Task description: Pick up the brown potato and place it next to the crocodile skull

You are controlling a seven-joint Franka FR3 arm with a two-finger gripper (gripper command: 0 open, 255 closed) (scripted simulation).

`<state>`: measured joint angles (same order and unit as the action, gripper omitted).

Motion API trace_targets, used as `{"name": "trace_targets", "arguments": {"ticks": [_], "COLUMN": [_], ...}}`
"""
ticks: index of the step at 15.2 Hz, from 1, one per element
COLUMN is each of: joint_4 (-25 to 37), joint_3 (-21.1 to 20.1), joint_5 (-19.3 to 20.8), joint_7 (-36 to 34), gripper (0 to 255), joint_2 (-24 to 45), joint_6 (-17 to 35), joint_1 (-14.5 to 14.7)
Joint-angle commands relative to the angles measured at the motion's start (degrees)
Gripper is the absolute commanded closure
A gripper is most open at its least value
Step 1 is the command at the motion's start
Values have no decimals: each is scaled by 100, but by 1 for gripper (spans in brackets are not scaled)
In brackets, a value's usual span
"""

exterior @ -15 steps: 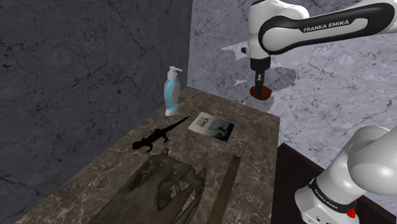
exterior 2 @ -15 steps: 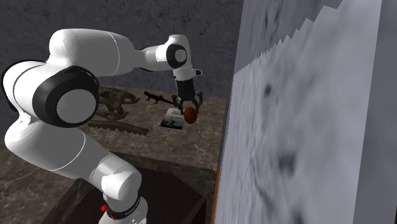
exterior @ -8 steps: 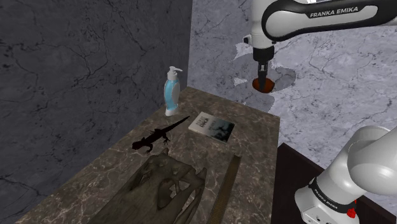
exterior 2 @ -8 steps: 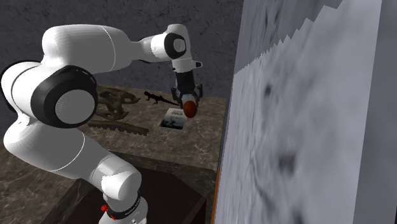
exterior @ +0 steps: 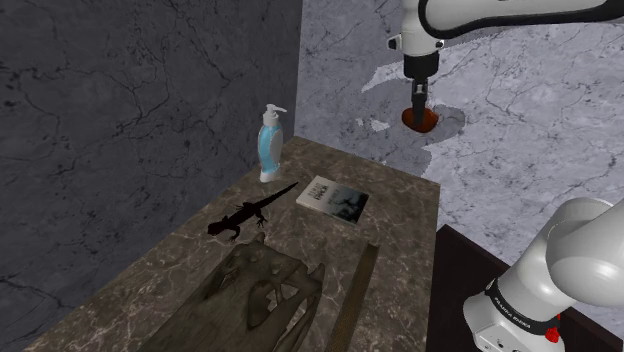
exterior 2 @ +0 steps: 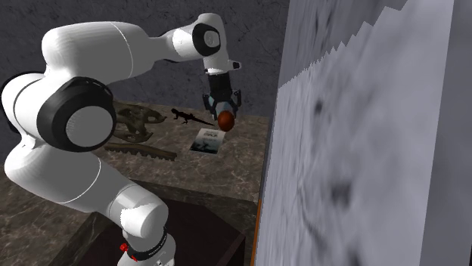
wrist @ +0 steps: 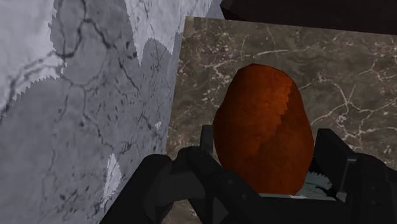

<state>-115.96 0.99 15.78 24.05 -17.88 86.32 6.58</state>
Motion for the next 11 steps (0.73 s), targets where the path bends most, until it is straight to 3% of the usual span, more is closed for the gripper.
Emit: {"name": "trace_targets", "arguments": {"ticks": [1, 7, 11], "joint_4": [158, 676, 341], "joint_3": [-10, -31, -364], "joint_5": [-3, 2, -217], "joint_7": [30, 135, -350], "gripper": [255, 255, 255], "joint_2": [8, 80, -312], "joint_6": [-149, -583, -769], "joint_1": [2, 0, 201]}}
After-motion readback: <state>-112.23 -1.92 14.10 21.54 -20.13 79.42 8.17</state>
